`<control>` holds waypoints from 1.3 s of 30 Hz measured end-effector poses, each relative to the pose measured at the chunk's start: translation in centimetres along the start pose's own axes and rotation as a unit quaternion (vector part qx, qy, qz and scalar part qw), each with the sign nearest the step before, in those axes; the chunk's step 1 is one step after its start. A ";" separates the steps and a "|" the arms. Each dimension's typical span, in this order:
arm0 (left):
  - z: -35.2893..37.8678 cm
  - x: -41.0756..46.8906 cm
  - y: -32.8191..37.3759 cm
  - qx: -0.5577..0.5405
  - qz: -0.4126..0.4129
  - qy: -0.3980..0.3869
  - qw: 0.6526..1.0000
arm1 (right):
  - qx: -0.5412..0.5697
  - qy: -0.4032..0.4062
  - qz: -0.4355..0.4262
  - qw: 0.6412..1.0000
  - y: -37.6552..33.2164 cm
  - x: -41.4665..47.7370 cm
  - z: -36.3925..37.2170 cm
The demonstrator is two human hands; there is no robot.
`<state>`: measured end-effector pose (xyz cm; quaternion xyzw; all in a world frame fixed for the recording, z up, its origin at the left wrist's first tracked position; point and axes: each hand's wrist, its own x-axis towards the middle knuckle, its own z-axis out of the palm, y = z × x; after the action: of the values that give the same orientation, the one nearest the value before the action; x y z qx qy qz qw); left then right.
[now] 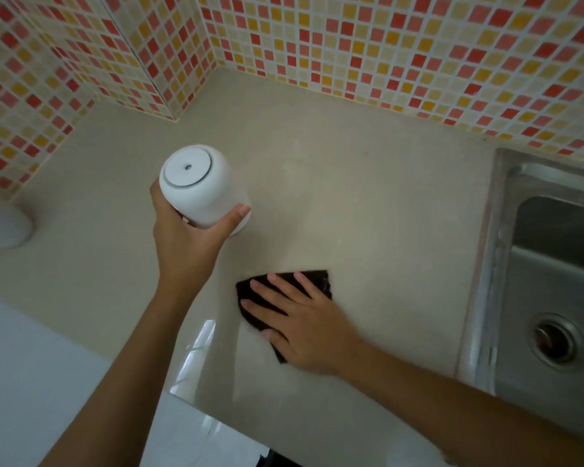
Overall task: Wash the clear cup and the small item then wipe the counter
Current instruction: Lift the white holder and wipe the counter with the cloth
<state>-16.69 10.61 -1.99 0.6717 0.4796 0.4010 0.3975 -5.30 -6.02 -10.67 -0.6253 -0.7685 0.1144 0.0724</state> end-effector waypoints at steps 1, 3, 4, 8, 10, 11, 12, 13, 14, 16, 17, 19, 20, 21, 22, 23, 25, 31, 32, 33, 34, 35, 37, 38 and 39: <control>0.2 -0.1 -0.1 -0.001 -0.002 -0.002 1.000 | -0.018 0.009 0.008 1.000 2.3 1.5 -0.2; 0.5 -0.4 -0.3 -0.002 -0.005 -0.005 1.000 | -0.035 0.031 0.102 0.994 7.8 4.8 -1.4; 0.7 -0.6 -0.5 -0.001 -0.006 -0.008 1.000 | -0.033 0.043 0.160 0.986 11.0 6.3 -2.4; 1.2 -1.5 -1.0 -0.001 -0.010 -0.028 1.000 | 0.007 0.054 0.324 0.944 21.6 9.5 -5.7; 1.4 -1.9 -1.1 -0.002 -0.011 -0.031 0.999 | 0.008 0.051 0.341 0.939 22.1 9.7 -5.6; 1.5 -2.1 -1.1 -0.005 -0.014 -0.029 0.999 | 0.005 0.063 0.336 0.940 20.9 9.3 -5.2; 1.6 -2.3 -1.1 -0.009 -0.017 -0.027 0.999 | -0.006 0.081 0.327 0.942 19.1 8.5 -4.5; 1.8 -2.4 -1.1 -0.014 -0.021 -0.026 0.999 | -0.019 0.091 0.308 0.947 16.6 7.2 -3.8; 2.0 -2.4 -1.1 -0.020 -0.027 -0.026 0.999 | -0.026 0.091 0.277 0.956 13.6 5.4 -3.1; 2.6 -2.3 -1.0 -0.027 -0.034 -0.028 0.999 | -0.022 0.062 0.188 0.980 7.2 0.8 -1.7; 2.9 -2.3 -0.9 -0.028 -0.036 -0.030 0.999 | -0.011 0.038 0.146 0.988 4.4 -1.5 -1.2; 3.4 -2.0 -0.6 -0.023 -0.029 -0.037 0.999 | 0.015 -0.002 0.095 0.995 1.6 -4.6 -0.7; 3.7 -1.8 -0.5 -0.018 -0.024 -0.041 0.999 | 0.018 -0.006 0.081 0.997 2.0 -4.8 -0.8; 3.9 -1.6 -0.4 -0.013 -0.020 -0.045 0.999 | 0.011 -0.002 0.076 0.997 3.2 -4.1 -0.9; 4.1 -1.4 -0.4 -0.010 -0.019 -0.048 0.999 | 0.000 0.005 0.084 0.996 4.9 -2.8 -1.2; 4.2 -1.3 -0.4 -0.010 -0.017 -0.050 0.999 | -0.012 0.018 0.104 0.994 6.8 -1.1 -1.5; 4.3 -1.0 -0.3 -0.009 -0.014 -0.051 0.999 | -0.022 0.048 0.183 0.982 11.9 2.8 -2.8; 3.7 -0.6 -0.9 0.004 0.000 -0.048 0.999 | 0.005 0.067 0.395 0.916 23.8 9.3 -6.1; 3.4 -0.6 -1.1 0.006 -0.003 -0.045 0.999 | 0.004 0.072 0.395 0.916 22.5 9.4 -5.6; 3.2 -0.5 -1.0 0.006 -0.007 -0.041 0.999 | 0.001 0.081 0.384 0.920 20.5 9.0 -5.0; 3.1 -0.4 -1.0 0.006 -0.009 -0.040 0.999 | -0.003 0.094 0.364 0.927 18.0 8.2 -4.4; 3.2 -0.2 -0.9 0.006 -0.011 -0.041 0.999 | -0.004 0.102 0.337 0.936 15.1 6.8 -3.8; 3.7 0.2 -0.6 0.004 -0.013 -0.039 0.999 | 0.005 0.088 0.263 0.961 8.9 3.1 -2.4; 4.1 0.4 -0.4 0.001 -0.012 -0.039 0.999 | 0.014 0.067 0.217 0.974 5.6 0.9 -1.7; 4.6 0.6 -0.1 -0.003 -0.011 -0.039 0.999 | 0.022 0.039 0.168 0.985 2.4 -1.3 -1.0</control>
<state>-12.35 10.56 -3.70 0.6806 0.4698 0.3711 0.4223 -2.49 -6.74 -10.32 -0.7480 -0.6462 0.1175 0.0958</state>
